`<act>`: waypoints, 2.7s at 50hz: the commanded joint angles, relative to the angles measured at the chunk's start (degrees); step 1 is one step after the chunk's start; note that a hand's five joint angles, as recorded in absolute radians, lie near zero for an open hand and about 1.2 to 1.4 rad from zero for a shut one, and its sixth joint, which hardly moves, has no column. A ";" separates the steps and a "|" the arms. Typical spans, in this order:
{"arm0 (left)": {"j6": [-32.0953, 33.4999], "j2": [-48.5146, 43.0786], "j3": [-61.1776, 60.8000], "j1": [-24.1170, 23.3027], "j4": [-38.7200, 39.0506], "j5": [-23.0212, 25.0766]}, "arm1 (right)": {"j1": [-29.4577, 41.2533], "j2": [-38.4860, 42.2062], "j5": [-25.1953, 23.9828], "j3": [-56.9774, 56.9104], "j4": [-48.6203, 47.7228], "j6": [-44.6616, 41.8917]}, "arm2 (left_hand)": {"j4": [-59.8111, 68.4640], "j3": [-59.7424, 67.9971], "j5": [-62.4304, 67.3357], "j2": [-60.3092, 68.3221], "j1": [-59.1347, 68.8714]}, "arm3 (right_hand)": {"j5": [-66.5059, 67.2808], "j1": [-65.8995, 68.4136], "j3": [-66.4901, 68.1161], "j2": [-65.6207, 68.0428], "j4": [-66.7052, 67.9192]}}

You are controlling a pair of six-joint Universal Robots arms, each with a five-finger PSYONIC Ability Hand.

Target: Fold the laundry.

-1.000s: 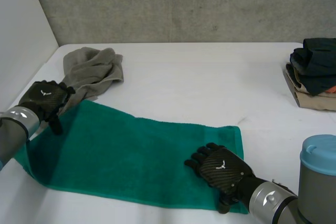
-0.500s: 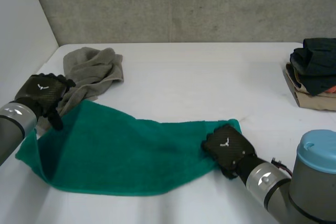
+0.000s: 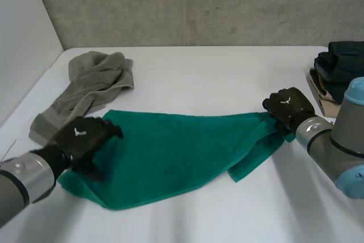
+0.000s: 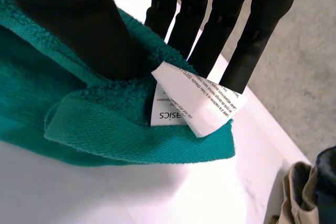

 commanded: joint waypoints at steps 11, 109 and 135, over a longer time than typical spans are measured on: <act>19.02 -1.10 -4.86 -1.33 -2.03 -0.84 | -0.37 2.92 1.21 -2.18 1.34 0.20 | 6.37 6.45 6.15 6.39 6.25 | 13.64 16.95 11.79 12.46 11.19; 11.90 -10.76 0.94 -8.18 8.67 -14.82 | -4.50 -3.41 -1.69 0.37 13.82 -5.52 | 2.50 2.58 2.28 2.52 2.38 | 13.64 16.95 11.79 12.46 11.19; 9.44 9.44 4.02 -11.17 4.83 -23.96 | -9.33 -20.01 -1.60 0.72 33.66 -21.85 | 56.65 56.73 56.43 56.67 56.53 | 13.64 16.95 11.79 12.46 11.19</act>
